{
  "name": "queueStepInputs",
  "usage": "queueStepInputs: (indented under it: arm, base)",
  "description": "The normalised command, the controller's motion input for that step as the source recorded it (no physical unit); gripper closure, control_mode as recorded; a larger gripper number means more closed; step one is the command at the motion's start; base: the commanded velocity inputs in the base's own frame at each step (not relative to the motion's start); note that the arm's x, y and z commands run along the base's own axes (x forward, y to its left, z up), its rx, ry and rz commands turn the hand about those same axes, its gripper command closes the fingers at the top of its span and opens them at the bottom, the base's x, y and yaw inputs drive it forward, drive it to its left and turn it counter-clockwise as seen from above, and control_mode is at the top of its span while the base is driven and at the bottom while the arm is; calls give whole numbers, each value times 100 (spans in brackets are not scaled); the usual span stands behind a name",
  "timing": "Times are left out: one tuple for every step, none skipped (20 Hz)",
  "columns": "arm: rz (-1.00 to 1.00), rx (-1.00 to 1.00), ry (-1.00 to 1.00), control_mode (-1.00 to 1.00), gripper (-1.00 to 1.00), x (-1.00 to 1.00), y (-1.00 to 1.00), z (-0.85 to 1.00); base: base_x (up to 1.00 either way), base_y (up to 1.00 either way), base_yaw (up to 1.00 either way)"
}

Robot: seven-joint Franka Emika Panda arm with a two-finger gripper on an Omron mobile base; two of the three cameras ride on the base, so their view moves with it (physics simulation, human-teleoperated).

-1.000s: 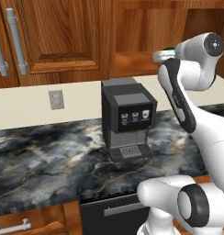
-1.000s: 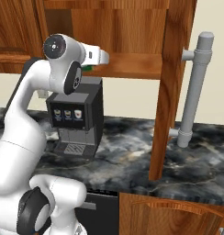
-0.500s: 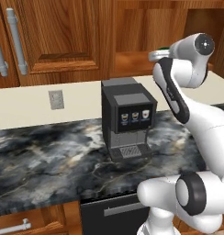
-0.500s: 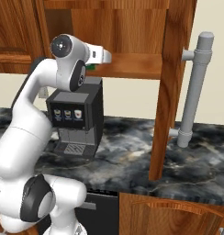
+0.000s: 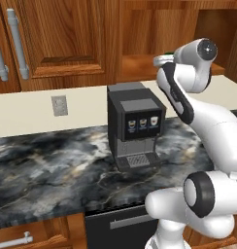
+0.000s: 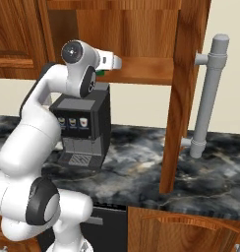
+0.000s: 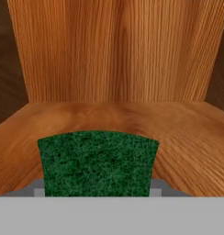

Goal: Pick up the bar soap and sponge from the sink, and place them back in the cabinet, and close the cabinet door.

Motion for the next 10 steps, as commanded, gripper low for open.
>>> queueStepInputs:
  arm:
    - [0,0,0,-100,100,35,0,-14]
    - [0,0,0,-100,100,34,0,-14]
    - [0,0,0,-100,100,38,0,-14]
    - [0,0,0,-100,100,36,0,-13]
    - [0,0,0,-100,100,36,0,-12]
    - [0,0,0,-100,100,37,0,-11]
    - [0,0,0,-100,100,39,0,-10]
    - [0,0,0,-100,100,43,0,-11]
    - [0,0,0,-100,100,43,0,-12]
    - [0,0,0,-100,100,42,0,-11]
  base:
    - [0,0,0]
    - [0,0,0]
    - [0,0,0]
    - [0,0,0]
    - [0,0,0]
    - [0,0,0]
    - [0,0,0]
    - [0,0,0]
    - [0,0,0]
    - [0,0,0]
